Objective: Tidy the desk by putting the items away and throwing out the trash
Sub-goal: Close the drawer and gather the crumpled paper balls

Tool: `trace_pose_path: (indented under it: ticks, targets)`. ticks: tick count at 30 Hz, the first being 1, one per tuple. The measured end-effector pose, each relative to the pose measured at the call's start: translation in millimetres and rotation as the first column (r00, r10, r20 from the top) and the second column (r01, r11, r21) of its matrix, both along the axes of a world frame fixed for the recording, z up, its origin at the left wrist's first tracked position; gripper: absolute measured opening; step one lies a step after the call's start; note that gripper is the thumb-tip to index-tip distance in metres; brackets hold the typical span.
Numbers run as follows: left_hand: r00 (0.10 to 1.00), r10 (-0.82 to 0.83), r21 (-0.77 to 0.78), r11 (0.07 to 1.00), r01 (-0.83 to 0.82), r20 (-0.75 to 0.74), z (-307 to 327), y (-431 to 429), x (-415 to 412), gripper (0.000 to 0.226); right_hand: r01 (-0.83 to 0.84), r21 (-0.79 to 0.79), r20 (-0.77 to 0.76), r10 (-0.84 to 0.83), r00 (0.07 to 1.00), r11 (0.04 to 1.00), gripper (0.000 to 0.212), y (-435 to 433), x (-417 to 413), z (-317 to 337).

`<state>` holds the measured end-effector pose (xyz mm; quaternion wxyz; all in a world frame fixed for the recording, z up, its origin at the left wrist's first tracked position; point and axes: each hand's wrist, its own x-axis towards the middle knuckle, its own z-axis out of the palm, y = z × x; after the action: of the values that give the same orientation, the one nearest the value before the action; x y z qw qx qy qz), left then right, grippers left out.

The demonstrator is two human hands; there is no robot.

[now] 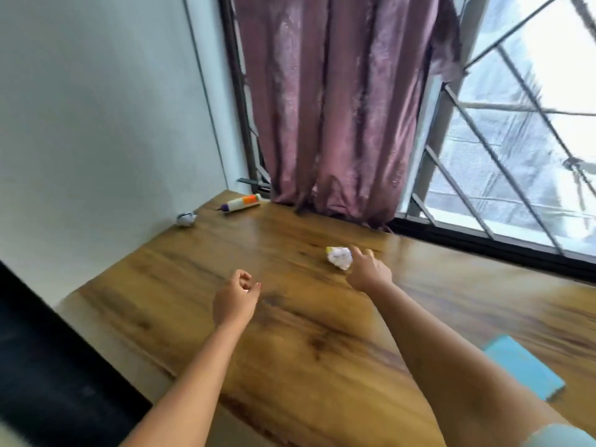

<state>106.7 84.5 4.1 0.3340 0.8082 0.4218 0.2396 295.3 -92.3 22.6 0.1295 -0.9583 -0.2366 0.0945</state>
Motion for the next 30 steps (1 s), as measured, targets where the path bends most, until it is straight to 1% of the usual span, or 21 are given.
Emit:
trace_pose_path:
  ticks: [4,7,9,13,17,20,22,26,28,30]
  targets:
    - [0.999,-0.038,0.039,0.999,0.039,-0.01,-1.9,38.4,-22.6,0.019,0.049,-0.044,-0.01,-0.049,0.999,0.998,0.072,18.8,-2.7,-3.9]
    - [0.998,-0.066,0.022,0.998,0.066,0.012,-2.4,55.4,-24.7,0.022,0.051,-0.065,0.002,-0.051,0.999,0.997,0.077,27.6,-1.3,-3.1]
    - [0.996,-0.089,0.013,0.996,0.088,0.026,-2.9,61.8,-23.3,0.024,0.049,-0.075,0.019,-0.048,0.999,0.996,0.075,33.0,0.8,-3.9]
    - [0.991,-0.131,0.039,0.991,0.13,0.029,-4.8,76.0,-21.6,0.026,0.073,-0.105,0.027,-0.07,0.997,0.992,0.062,44.7,6.2,-13.4]
    - [0.994,-0.105,0.037,0.994,0.105,0.004,-6.1,102.0,-16.7,0.028,0.117,-0.01,0.081,-0.116,0.99,0.993,0.048,67.1,8.1,-23.6]
    - [0.996,-0.085,0.005,0.996,0.086,-0.011,-8.9,123.7,-10.5,0.027,0.103,0.049,0.136,-0.109,0.985,0.993,0.039,91.0,6.6,-26.5]
    - [0.996,-0.09,-0.02,0.996,0.089,-0.03,-11.2,137.3,-5.3,0.027,0.078,0.07,0.141,-0.087,0.986,0.994,0.034,106.5,5.7,-28.7]
    - [0.996,-0.088,-0.042,0.995,0.086,-0.033,-12.6,168.5,13.4,0.029,0.012,0.063,0.097,-0.018,0.995,0.998,0.032,146.4,9.2,-28.9]
    - [0.997,-0.076,-0.052,0.996,0.075,-0.03,-10.7,182.7,21.8,0.03,-0.008,0.14,0.024,0.005,1.0,0.99,0.032,170.9,7.0,-23.5]
    - [0.998,-0.049,-0.045,0.998,0.047,-0.034,-8.4,198.3,27.5,0.031,-0.018,0.274,-0.105,0.049,0.993,0.962,0.034,199.1,2.4,-15.5]
